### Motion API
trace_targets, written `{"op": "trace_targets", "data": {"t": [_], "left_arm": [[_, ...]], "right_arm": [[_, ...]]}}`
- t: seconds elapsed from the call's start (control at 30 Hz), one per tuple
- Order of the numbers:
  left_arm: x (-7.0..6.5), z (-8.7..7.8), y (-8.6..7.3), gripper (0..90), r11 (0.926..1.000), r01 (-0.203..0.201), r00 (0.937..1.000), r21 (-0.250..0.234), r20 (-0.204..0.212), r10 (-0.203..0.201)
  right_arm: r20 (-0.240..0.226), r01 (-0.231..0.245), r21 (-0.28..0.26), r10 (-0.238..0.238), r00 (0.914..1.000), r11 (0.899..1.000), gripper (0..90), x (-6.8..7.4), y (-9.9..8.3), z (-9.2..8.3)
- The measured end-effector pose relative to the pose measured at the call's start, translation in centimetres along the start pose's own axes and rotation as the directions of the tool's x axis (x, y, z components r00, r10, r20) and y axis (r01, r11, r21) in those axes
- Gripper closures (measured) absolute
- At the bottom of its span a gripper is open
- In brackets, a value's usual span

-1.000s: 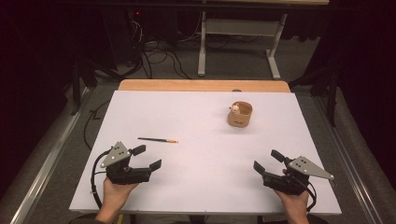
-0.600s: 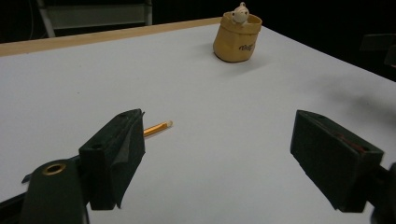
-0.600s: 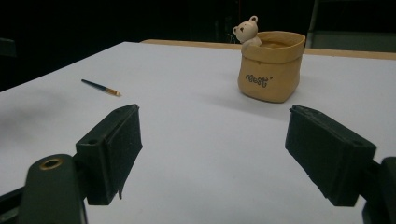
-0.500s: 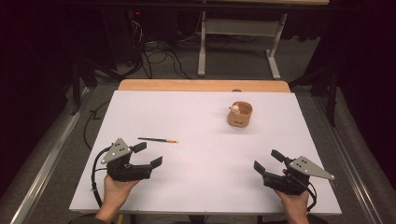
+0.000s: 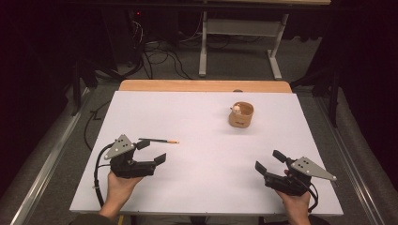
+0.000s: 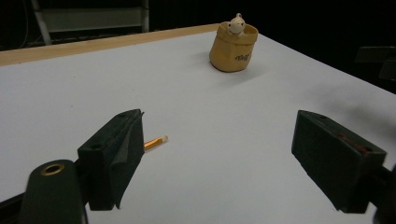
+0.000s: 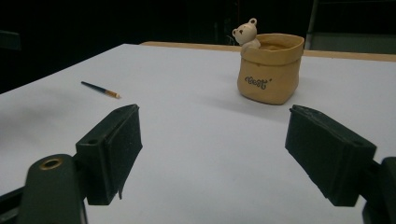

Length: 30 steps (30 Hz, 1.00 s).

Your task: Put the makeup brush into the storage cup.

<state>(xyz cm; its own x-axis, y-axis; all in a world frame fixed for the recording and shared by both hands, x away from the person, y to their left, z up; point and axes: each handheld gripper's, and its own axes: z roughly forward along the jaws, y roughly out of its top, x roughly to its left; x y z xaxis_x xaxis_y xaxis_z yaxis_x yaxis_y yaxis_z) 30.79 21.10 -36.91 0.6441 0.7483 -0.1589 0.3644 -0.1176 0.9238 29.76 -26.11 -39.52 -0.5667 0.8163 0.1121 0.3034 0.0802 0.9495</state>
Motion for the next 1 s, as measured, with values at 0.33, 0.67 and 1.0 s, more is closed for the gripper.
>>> {"op": "trace_targets", "data": {"t": [0.33,0.67,1.0], "left_arm": [[0.3,0.5,0.5,18.4,1.0000,0.006,1.0000,0.000,-0.004,-0.006],[0.8,1.3,1.2,18.4,0.9999,0.012,0.9999,0.002,-0.004,-0.012],[1.2,1.9,1.5,18.4,0.9998,0.019,0.9998,-0.007,-0.009,-0.019]], "right_arm": [[-0.002,0.003,-0.002,-0.003,1.0000,1.000,20.3,0.0,0.0,0.0],[-0.004,0.002,-0.003,-0.002,1.0000,1.000,20.4,-0.1,0.0,0.0],[-0.004,0.001,-0.002,-0.001,1.0000,1.000,20.4,0.0,0.1,0.0]]}}
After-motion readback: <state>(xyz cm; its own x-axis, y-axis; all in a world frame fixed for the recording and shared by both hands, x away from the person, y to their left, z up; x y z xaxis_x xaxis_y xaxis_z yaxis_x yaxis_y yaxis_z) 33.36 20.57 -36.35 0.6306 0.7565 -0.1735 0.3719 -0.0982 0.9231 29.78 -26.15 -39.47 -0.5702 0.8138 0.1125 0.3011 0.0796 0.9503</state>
